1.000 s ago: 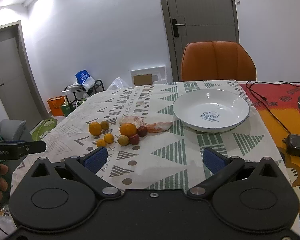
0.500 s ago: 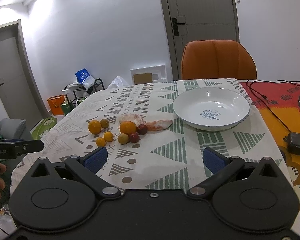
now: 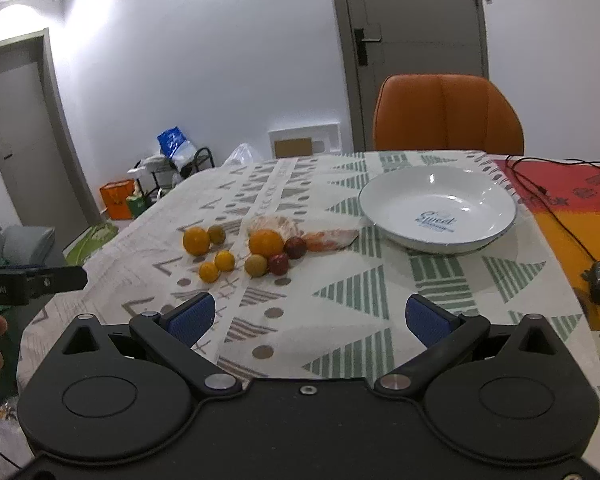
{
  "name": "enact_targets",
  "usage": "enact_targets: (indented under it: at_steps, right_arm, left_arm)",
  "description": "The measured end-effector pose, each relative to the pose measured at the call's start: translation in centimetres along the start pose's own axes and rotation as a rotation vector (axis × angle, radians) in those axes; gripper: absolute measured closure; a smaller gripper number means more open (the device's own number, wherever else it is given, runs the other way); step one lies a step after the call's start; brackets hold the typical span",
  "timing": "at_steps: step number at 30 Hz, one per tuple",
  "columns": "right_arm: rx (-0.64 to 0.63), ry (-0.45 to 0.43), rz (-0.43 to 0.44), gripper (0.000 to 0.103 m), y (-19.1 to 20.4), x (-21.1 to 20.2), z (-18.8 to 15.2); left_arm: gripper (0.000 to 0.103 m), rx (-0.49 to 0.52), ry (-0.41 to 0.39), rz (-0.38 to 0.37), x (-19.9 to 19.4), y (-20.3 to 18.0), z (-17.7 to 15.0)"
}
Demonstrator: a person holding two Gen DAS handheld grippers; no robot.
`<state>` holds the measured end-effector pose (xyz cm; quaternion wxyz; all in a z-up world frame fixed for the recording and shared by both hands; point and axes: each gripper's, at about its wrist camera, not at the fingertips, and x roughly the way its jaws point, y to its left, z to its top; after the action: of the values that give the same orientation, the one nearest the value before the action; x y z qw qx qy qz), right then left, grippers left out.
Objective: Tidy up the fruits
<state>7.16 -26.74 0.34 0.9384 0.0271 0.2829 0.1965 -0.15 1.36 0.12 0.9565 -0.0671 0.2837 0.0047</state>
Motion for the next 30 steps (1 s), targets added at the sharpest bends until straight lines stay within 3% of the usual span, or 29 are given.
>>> enact_targets:
  at_steps: [19,26,30]
  right_arm:
    - [0.019,0.005,0.124,0.001,-0.4,5.0,1.2]
    - [0.039,0.033,0.132,0.013,-1.0,7.1,1.4]
    - [0.064,0.052,0.147,0.022,-1.5,8.4,1.4]
  left_arm:
    - [0.002,-0.039,0.050,-0.053,5.7,1.2,0.7]
    - [0.009,-0.064,0.068,-0.088,8.0,1.1,1.2]
    - [0.020,-0.071,0.087,-0.103,9.4,0.8,1.3]
